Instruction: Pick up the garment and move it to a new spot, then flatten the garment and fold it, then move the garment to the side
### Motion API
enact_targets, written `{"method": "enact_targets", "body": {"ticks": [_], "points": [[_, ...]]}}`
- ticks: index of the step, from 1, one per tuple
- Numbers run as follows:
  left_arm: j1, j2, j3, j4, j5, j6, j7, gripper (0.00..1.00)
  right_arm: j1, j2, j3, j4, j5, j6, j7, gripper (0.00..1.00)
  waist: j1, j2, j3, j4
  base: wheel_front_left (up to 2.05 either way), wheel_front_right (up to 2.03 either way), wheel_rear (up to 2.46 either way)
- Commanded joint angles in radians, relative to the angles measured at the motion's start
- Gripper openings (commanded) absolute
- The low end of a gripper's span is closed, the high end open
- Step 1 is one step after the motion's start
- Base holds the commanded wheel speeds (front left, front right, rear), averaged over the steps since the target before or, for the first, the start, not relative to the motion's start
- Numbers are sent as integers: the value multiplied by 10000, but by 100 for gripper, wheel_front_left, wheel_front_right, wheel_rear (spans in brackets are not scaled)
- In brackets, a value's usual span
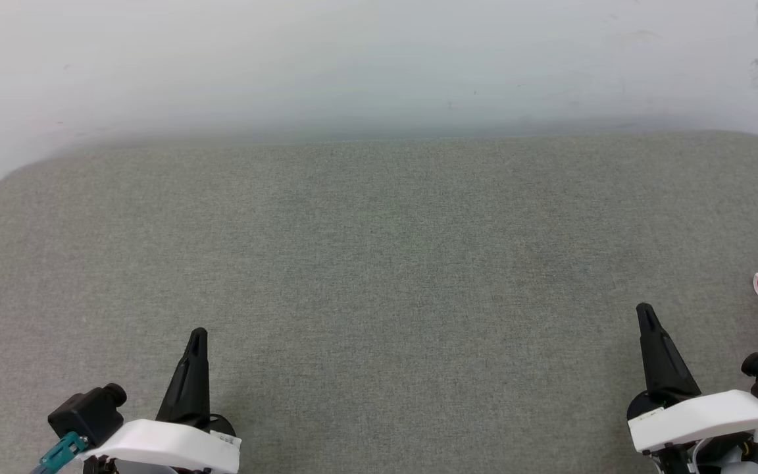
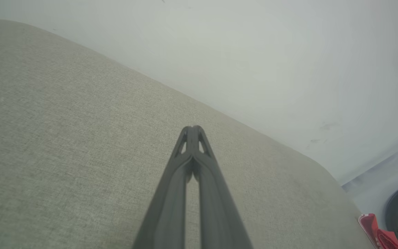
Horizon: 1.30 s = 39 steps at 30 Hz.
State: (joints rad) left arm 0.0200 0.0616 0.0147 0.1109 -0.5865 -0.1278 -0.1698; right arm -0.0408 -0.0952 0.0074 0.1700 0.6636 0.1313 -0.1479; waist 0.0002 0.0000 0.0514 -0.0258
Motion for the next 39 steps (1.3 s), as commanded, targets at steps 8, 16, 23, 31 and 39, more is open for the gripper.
{"method": "enact_targets", "body": {"ticks": [8,16,23,31,39], "points": [[-388,120,94,64,-1423,-12,293,0,-339,8,-135,-14,1326,-2,285,0,-1,0,-38,21,0,0,0],[-497,143,139,208,-2572,-15,559,0,-382,32,-224,69,2374,-3,542,0,-1,0,-76,41,0,0,0],[-599,155,181,324,-3496,-19,783,0,-421,55,-303,143,3222,-4,753,0,-1,0,-109,59,0,0,0],[-694,158,239,459,-4472,-22,1017,0,-475,86,-396,226,4116,-4,978,0,-1,0,-147,79,0,0,0],[-797,159,300,589,-5374,-25,1245,0,-521,117,-481,300,4938,-4,1200,0,-1,0,-185,99,0,0,0]]}}
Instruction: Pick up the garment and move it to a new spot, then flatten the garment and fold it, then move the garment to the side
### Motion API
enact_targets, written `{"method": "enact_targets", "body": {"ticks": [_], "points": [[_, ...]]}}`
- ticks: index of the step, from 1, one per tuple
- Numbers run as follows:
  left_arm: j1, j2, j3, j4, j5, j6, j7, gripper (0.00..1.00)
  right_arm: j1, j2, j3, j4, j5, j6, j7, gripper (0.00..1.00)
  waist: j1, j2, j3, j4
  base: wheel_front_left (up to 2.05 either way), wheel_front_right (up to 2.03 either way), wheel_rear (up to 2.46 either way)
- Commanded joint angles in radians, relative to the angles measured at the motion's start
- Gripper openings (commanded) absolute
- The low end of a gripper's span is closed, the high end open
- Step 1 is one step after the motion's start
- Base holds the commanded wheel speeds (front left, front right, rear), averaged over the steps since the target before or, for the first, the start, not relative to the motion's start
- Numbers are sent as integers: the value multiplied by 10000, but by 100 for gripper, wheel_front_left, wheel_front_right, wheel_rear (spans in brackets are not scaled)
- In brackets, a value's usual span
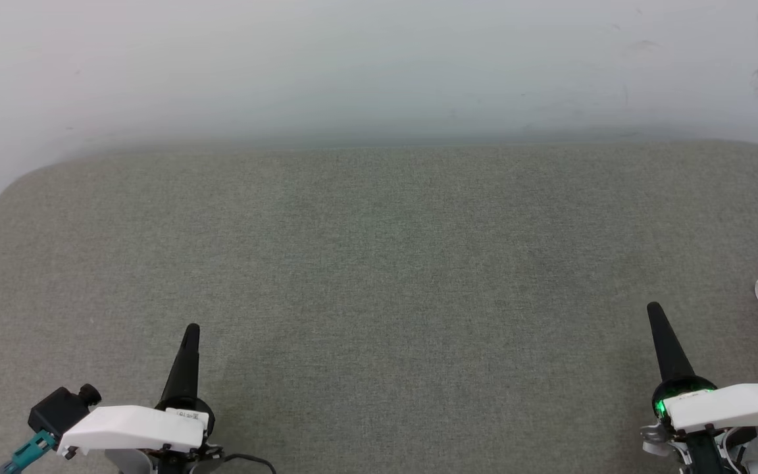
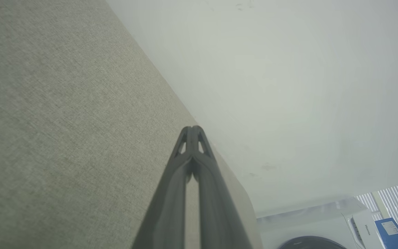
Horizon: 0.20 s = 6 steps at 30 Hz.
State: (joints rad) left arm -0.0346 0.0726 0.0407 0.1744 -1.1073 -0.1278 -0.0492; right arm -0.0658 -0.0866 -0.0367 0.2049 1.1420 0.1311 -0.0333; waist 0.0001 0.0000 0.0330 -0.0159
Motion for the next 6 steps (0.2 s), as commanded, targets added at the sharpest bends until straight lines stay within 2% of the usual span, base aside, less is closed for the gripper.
{"method": "enact_targets", "body": {"ticks": [1,6], "points": [[-256,49,47,-34,-274,-26,66,0,-267,34,-49,-41,252,-2,81,0,0,0,-6,3,0,0,0],[-303,46,89,38,-794,-28,203,0,-281,54,-100,4,726,-3,204,0,-1,0,-30,16,0,0,0]]}}
